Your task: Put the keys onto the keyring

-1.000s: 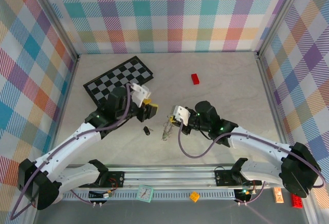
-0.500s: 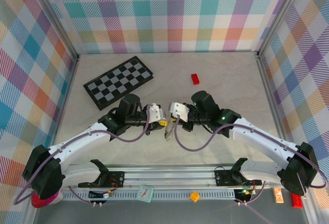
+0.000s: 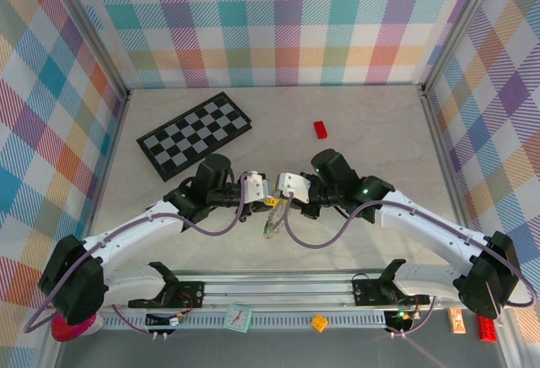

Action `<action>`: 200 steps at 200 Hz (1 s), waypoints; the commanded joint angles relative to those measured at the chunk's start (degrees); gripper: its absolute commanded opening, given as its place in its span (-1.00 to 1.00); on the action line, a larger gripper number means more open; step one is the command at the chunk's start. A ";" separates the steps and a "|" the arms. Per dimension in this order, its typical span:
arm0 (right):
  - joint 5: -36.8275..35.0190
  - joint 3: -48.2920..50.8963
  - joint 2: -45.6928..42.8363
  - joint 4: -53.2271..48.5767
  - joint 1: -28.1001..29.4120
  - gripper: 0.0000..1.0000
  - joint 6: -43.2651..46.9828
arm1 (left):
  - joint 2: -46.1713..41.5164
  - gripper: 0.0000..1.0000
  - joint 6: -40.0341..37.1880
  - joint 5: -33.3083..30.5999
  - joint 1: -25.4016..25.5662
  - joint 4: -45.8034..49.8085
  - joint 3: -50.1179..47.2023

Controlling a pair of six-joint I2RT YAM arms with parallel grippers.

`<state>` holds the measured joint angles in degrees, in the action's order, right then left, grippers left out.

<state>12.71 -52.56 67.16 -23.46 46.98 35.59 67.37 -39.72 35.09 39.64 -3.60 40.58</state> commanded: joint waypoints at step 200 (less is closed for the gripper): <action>12.66 22.58 -11.48 37.38 -5.50 -0.48 -15.11 | 5.66 -1.00 33.22 8.35 -0.26 -55.62 -18.28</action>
<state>22.24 -30.48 55.31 7.33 41.93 22.83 71.77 -12.16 41.12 39.57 -44.27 23.35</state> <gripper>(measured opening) 0.274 0.043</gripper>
